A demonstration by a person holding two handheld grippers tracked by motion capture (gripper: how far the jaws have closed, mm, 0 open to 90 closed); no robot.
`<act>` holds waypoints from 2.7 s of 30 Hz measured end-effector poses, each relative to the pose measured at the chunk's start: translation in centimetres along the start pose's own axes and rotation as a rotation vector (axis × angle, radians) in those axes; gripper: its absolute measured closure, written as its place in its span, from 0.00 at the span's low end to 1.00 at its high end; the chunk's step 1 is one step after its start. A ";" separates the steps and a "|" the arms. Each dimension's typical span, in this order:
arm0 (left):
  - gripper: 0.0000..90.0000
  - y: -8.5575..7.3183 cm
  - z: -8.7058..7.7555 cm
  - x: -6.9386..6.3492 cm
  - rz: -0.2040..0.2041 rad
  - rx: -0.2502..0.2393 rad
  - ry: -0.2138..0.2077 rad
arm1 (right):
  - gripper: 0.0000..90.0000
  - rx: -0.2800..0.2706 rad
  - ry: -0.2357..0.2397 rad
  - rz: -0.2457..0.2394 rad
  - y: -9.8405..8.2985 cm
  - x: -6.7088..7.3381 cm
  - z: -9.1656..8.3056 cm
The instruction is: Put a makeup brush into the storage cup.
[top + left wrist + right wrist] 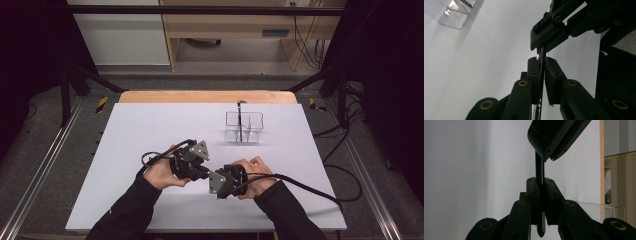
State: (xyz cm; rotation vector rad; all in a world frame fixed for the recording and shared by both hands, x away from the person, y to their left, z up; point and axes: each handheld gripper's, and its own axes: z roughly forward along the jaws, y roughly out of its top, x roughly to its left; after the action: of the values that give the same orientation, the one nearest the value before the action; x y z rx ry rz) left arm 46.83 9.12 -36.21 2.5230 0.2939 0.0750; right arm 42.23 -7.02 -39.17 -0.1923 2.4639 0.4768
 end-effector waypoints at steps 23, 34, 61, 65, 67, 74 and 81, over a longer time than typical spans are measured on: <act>0.38 -2.2 -1.8 0.9 -0.080 -0.166 0.189 | 0.94 -0.027 0.024 0.171 -2.2 -1.1 0.8; 0.27 -4.4 -2.1 1.6 -0.167 -0.237 0.242 | 0.94 -0.039 0.034 0.269 -4.0 -1.0 1.1; 0.19 -7.6 -0.8 1.1 -0.350 -0.418 0.298 | 0.94 -0.183 0.009 0.566 -6.9 0.0 1.5; 0.19 -7.6 -0.5 0.8 -0.370 -0.444 0.311 | 0.94 -0.199 0.007 0.610 -7.2 0.3 1.7; 0.19 -7.7 -0.2 0.8 -0.385 -0.462 0.315 | 0.94 -0.211 0.004 0.631 -7.2 0.4 1.7; 0.19 -7.8 0.3 0.6 -0.428 -0.509 0.323 | 0.94 -0.245 -0.005 0.696 -7.4 0.6 1.8; 0.19 -7.6 0.6 0.5 -0.459 -0.565 0.313 | 0.94 -0.284 -0.008 0.734 -7.3 0.5 1.6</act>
State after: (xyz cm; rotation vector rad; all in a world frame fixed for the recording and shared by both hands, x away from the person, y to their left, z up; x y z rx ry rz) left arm 45.91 14.96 -41.02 1.8306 0.8414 0.3223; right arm 44.45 -13.19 -42.78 0.6228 2.3880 1.1254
